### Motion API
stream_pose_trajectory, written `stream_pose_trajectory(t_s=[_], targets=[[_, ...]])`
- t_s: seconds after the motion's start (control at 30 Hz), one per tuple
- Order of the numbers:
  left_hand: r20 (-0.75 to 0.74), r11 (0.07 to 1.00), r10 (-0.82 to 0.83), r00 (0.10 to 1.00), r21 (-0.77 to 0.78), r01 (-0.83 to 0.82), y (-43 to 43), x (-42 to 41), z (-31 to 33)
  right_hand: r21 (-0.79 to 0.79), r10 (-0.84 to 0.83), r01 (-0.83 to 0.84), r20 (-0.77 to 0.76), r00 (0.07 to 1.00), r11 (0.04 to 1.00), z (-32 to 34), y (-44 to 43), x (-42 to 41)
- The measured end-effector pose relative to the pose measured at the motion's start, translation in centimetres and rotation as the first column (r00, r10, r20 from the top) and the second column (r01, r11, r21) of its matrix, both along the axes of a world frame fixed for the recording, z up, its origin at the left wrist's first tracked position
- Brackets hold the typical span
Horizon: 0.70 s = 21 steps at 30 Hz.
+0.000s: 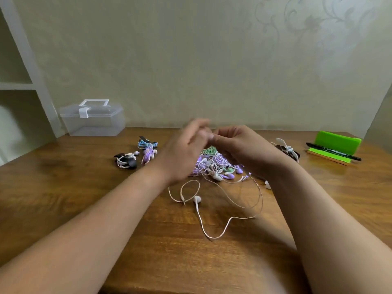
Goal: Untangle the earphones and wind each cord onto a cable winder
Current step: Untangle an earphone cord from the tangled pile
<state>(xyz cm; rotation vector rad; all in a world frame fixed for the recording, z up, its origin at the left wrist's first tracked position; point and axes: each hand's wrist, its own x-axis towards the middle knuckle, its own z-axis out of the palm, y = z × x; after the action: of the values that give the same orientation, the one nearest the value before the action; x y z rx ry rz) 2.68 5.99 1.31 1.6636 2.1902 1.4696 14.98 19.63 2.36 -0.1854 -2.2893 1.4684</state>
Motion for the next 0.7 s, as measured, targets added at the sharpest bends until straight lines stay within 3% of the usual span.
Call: stream_pose_trajectory(t_s=[0.07, 0.13, 0.17, 0.23, 0.27, 0.33, 0.4, 0.5, 0.57, 0.63, 0.7], targets=[[0.077, 0.994, -0.060, 0.995, -0.088, 0.067, 1.2, 1.0, -0.3, -0.037, -0.009, 0.009, -0.003, 1.000, 0.999, -0.1, 0.2, -0.2], [0.242, 0.997, -0.079, 0.967, -0.001, 0.082, 1.9, 0.3, -0.8, -0.105, -0.030, 0.030, -0.001, 1.000, 0.994, -0.3, 1.0, -0.2], [0.403, 0.990, -0.117, 0.908, 0.121, 0.074, 1.9, -0.5, -1.0, -0.141, -0.032, 0.032, 0.004, 0.999, 0.989, -0.4, 1.5, -0.1], [0.697, 0.919, -0.255, 0.670, 0.391, -0.057, 1.3, -2.8, -0.6, -0.183, 0.008, -0.002, 0.032, 0.999, 0.983, -0.3, 2.2, 0.4], [0.765, 0.877, -0.304, 0.569, 0.457, -0.146, 0.8, -4.0, -0.2, -0.194, 0.044, -0.033, 0.054, 0.998, 0.981, -0.2, 2.4, 0.6], [0.810, 0.838, -0.292, 0.509, 0.473, -0.272, -0.2, -6.0, -0.4, -0.233, 0.120, -0.098, 0.082, 0.989, 0.968, -0.1, 2.4, 1.0], [0.788, 0.890, -0.116, 0.605, 0.353, -0.288, -0.4, -6.4, -1.0, -0.296, 0.192, -0.165, 0.064, 0.979, 0.941, 0.2, 2.0, 1.1], [0.476, 0.951, 0.149, 0.867, 0.172, -0.258, -0.3, -5.0, -1.5, -0.360, 0.256, -0.240, -0.003, 0.967, 0.902, 0.6, 1.0, 0.9], [0.322, 0.948, 0.123, 0.939, 0.241, -0.207, -0.3, -3.6, -0.9, -0.356, 0.264, -0.255, -0.023, 0.964, 0.899, 0.7, 0.2, 0.6], [0.287, 0.954, -0.040, 0.957, 0.295, -0.049, -0.7, -2.1, -0.3, -0.319, 0.243, -0.240, -0.030, 0.970, 0.917, 0.8, -0.4, 0.2], [0.233, 0.970, -0.149, 0.961, 0.221, 0.097, -0.8, -0.8, -0.2, -0.285, 0.176, -0.184, -0.054, 0.983, 0.941, 0.8, -0.7, -0.2]])
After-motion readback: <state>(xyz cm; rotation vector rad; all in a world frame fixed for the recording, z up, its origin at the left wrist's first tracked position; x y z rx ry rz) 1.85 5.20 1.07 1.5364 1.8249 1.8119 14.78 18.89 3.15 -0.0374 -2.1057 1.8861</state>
